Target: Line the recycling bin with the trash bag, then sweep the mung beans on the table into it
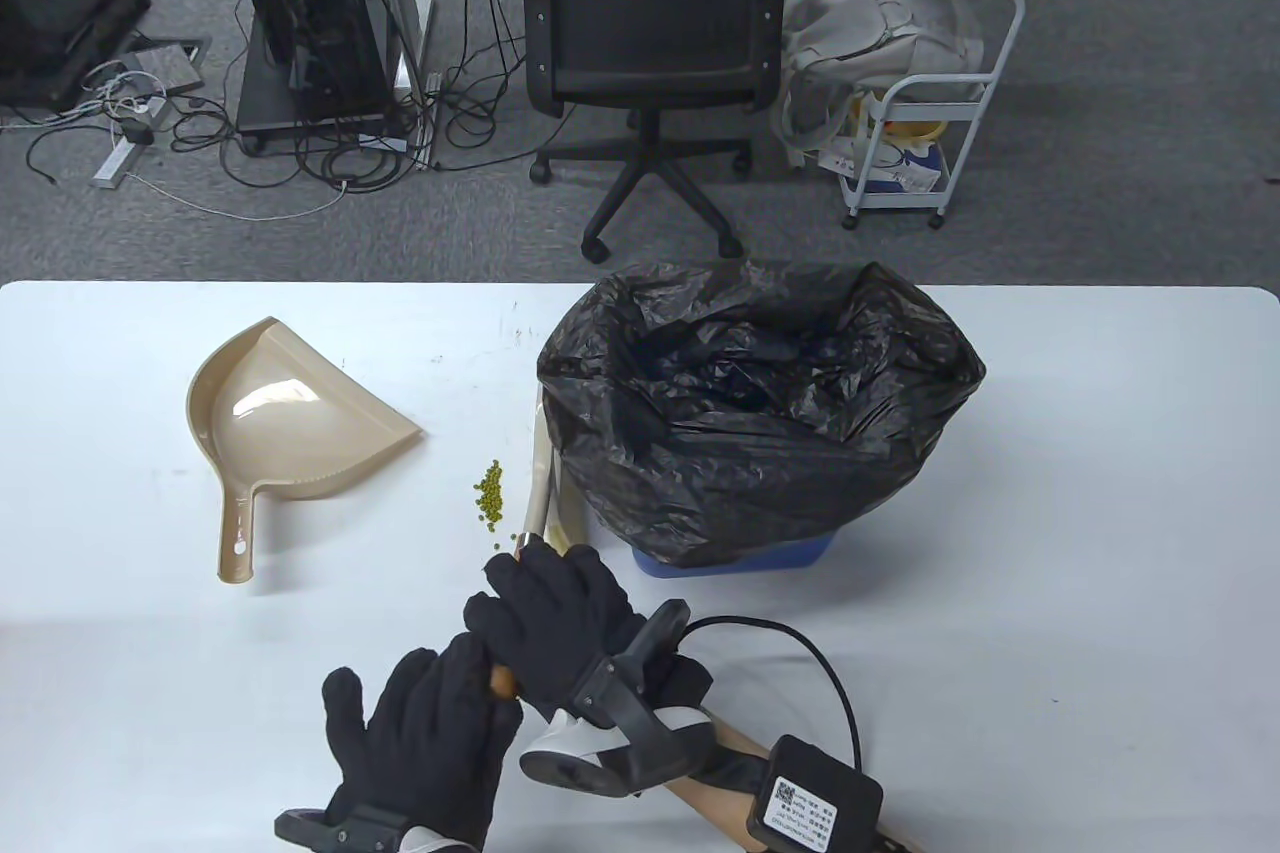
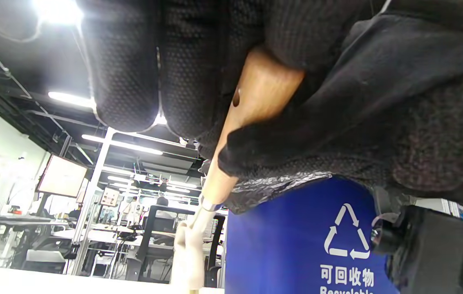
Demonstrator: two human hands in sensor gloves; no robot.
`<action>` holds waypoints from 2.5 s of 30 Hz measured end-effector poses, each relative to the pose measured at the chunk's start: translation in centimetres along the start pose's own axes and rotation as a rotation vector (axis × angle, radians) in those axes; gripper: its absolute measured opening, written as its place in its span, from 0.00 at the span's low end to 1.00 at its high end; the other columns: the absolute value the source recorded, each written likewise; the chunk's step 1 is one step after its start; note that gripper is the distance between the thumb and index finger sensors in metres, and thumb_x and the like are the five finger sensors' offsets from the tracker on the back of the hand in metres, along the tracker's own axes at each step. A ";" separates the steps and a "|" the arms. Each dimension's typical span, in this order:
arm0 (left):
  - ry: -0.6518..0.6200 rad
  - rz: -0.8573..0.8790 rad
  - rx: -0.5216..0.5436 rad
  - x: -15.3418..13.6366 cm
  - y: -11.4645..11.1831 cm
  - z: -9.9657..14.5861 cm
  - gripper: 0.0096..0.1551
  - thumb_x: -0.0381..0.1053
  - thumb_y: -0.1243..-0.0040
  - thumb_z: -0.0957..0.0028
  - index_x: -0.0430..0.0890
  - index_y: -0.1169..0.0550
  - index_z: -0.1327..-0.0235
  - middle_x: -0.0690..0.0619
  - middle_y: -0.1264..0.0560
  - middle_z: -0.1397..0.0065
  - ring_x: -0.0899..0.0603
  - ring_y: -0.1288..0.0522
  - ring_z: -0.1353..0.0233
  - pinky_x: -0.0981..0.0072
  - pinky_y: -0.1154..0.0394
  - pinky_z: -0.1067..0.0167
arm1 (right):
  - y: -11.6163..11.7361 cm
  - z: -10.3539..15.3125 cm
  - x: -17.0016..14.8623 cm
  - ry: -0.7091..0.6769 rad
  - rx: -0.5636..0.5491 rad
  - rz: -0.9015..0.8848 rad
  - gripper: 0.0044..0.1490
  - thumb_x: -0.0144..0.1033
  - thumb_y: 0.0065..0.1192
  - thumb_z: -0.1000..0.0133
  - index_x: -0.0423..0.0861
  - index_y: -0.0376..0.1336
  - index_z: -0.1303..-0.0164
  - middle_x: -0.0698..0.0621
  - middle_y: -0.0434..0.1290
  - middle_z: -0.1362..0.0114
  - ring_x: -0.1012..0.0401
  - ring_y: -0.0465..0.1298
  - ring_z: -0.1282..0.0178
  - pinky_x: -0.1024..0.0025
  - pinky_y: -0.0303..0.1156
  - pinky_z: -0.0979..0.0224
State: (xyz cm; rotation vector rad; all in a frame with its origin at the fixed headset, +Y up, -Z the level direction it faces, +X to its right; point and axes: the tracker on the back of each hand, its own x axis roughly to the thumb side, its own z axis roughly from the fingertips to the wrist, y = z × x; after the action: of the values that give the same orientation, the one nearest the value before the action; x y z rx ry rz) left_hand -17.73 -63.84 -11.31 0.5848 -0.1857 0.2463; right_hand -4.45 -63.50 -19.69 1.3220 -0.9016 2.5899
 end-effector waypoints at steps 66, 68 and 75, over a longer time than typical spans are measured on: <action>0.253 -0.158 -0.227 -12.9 -5.9 -3.5 0.47 0.63 0.37 0.48 0.36 0.28 0.21 0.32 0.25 0.23 0.17 0.30 0.25 0.11 0.45 0.34 | -0.8 -0.2 -1.2 0.286 0.018 -0.005 0.36 0.33 0.72 0.48 0.30 0.70 0.32 0.26 0.83 0.47 0.36 0.88 0.54 0.40 0.83 0.54; 0.256 -0.160 -0.225 -12.9 -6.0 -3.5 0.47 0.63 0.37 0.48 0.36 0.28 0.21 0.32 0.25 0.23 0.17 0.31 0.25 0.11 0.45 0.34 | -1.4 0.2 -1.7 0.291 0.011 -0.002 0.36 0.33 0.72 0.48 0.30 0.70 0.32 0.26 0.83 0.47 0.36 0.88 0.54 0.40 0.83 0.54; 0.273 -0.175 -0.229 -12.9 -6.0 -3.6 0.48 0.63 0.36 0.47 0.36 0.29 0.20 0.31 0.27 0.22 0.15 0.32 0.25 0.11 0.45 0.34 | -2.4 2.4 -3.0 0.286 -0.004 0.031 0.36 0.33 0.72 0.48 0.30 0.70 0.32 0.27 0.83 0.47 0.36 0.88 0.54 0.40 0.83 0.54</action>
State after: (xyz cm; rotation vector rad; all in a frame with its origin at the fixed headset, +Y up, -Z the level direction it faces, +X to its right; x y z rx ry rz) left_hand -27.98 -68.91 -20.55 0.3331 0.1009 0.1303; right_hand -0.05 -62.32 -19.76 0.9085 -0.8814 2.7037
